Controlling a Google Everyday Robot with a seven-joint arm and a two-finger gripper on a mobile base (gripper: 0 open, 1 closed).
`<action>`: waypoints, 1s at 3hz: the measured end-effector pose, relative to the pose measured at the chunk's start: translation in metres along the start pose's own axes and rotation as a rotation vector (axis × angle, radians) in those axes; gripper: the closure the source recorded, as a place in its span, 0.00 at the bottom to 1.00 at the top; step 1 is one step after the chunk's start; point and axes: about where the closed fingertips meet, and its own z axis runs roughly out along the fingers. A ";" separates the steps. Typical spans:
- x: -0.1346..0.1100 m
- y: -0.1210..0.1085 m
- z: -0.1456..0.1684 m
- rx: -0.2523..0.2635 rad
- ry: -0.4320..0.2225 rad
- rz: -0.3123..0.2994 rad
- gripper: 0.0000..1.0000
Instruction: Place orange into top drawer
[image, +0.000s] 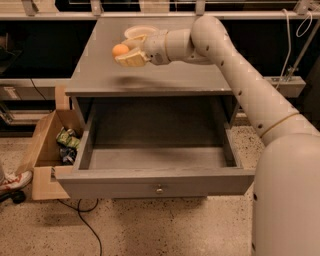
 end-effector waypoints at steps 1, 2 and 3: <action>0.012 0.023 -0.011 -0.007 0.048 0.015 1.00; 0.020 0.063 -0.058 0.050 0.109 0.065 1.00; 0.050 0.108 -0.075 0.035 0.150 0.137 1.00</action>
Offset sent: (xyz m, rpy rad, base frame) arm -0.1303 -0.0687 -0.0593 -0.1688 0.1323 -0.1363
